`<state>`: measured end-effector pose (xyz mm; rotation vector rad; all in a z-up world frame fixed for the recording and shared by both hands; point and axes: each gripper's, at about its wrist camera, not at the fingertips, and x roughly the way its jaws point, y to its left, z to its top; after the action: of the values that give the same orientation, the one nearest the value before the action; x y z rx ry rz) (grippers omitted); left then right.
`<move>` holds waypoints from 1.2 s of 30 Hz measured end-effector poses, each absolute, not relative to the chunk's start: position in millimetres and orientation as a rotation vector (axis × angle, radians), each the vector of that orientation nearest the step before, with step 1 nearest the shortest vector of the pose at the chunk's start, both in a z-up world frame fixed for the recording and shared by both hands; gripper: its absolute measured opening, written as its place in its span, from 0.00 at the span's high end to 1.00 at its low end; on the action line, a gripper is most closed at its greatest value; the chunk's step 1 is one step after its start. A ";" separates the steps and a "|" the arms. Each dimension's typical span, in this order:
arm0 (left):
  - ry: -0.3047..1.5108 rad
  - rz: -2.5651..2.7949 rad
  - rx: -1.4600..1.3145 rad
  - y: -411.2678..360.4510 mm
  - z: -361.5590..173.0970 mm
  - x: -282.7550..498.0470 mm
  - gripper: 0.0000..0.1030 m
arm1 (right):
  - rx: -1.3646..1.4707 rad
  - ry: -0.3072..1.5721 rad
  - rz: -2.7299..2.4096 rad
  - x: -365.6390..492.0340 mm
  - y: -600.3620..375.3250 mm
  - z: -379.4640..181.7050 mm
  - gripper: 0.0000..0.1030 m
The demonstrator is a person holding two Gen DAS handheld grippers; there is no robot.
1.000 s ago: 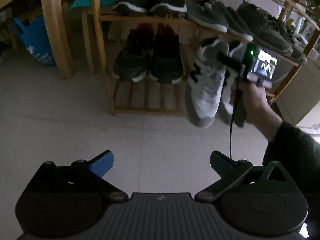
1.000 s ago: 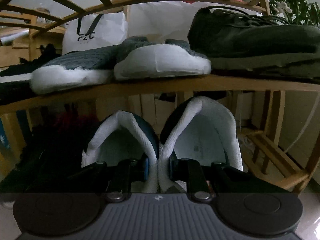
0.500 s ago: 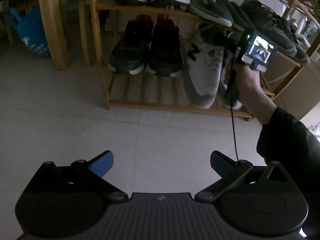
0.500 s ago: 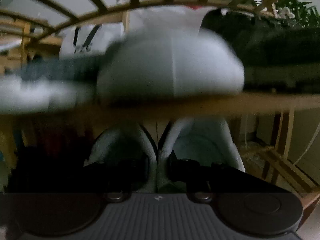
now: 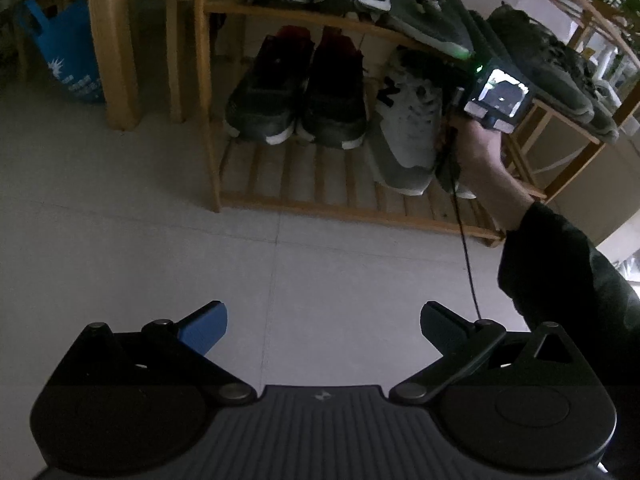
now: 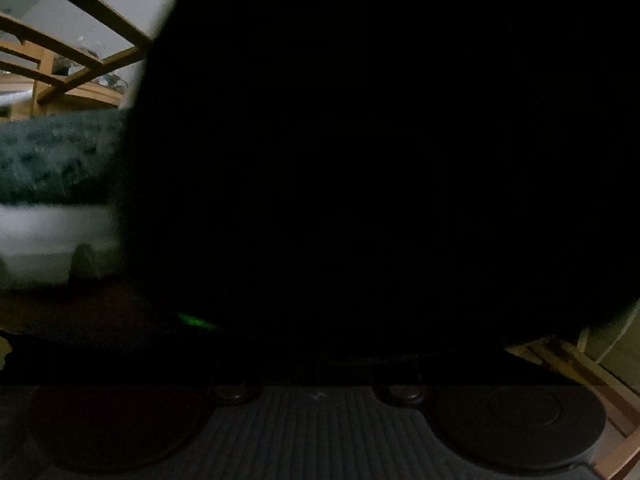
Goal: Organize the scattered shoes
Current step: 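Lower the white sneakers onto the middle shelf beside the orange-lined pair, then open the right tool to release the white sneakers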
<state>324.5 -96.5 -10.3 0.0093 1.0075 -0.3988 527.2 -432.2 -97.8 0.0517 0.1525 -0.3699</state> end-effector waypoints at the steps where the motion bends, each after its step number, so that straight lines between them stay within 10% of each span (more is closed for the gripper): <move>1: 1.008 -0.398 0.010 -96.3 -10.3 324.2 0.00 | 0.050 0.151 -0.371 527.9 -432.0 -98.1 0.80; 5: 1.015 -0.400 0.002 -95.5 -10.1 322.0 0.00 | 0.019 0.144 -0.392 529.7 -428.4 -96.9 0.66; 9: 1.003 -0.403 0.014 -94.1 -8.5 321.1 0.00 | -0.025 0.059 -0.419 519.6 -419.3 -86.5 0.00; 36: 0.879 -0.427 -0.004 -90.2 23.9 299.5 0.00 | -0.009 0.101 -0.369 337.4 -361.1 -132.4 0.00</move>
<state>299.5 -90.2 23.9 -0.0041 0.8790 -0.4268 337.4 -361.1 -132.4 -0.0090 0.1007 -0.3689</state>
